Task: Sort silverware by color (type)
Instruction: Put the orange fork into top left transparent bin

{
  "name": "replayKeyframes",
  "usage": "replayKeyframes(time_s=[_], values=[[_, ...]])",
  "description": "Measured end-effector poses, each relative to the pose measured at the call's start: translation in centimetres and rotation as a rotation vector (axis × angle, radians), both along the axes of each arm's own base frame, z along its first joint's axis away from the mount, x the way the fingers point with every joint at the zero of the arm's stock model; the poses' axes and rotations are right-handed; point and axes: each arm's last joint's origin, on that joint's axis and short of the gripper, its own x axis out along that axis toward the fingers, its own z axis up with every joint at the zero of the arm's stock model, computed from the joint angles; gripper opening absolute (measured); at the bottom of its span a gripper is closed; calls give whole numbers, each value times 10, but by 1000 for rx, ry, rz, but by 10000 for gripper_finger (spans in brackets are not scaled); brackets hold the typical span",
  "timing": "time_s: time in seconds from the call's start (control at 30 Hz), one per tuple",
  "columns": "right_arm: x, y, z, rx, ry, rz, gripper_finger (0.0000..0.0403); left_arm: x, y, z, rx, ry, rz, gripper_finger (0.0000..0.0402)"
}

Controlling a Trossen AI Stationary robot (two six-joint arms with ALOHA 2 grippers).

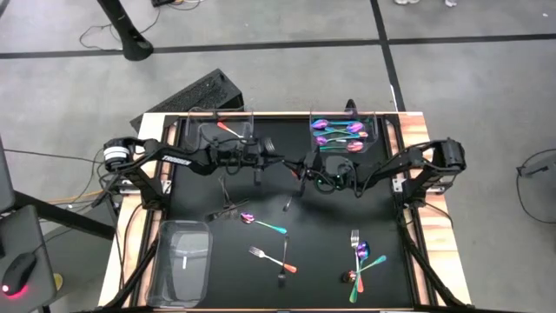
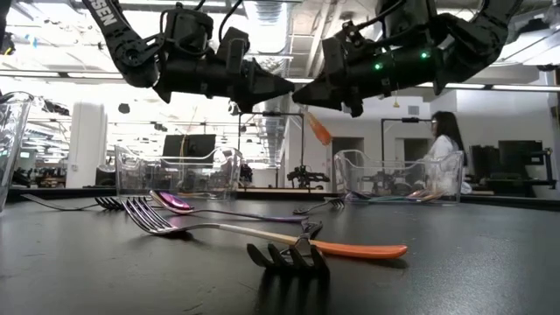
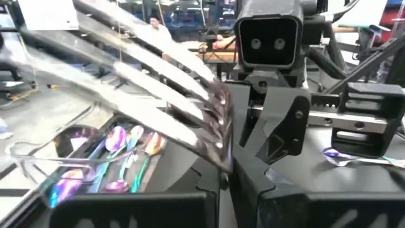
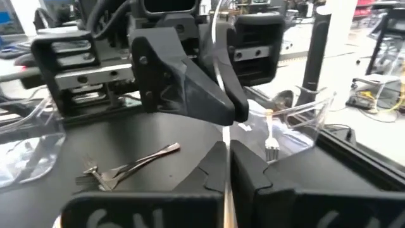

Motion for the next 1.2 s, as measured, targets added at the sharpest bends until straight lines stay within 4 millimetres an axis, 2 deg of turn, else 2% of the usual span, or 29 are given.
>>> replayKeyframes(time_s=[0.3,0.47,0.7,0.93,1.2], values=[[-1,-3,-3,6,14,-143,92,-10,15,11,72,-5,358,1],[-2,-2,-5,1,36,-154,101,-28,43,10,-99,-60,490,0],[-2,1,-9,-2,81,-146,102,-67,70,-10,-307,-181,634,0],[-3,1,-10,-2,94,-148,103,-96,75,-23,-404,-303,746,0],[-3,1,-10,-2,94,-149,103,-102,76,-26,-419,-337,843,2]])
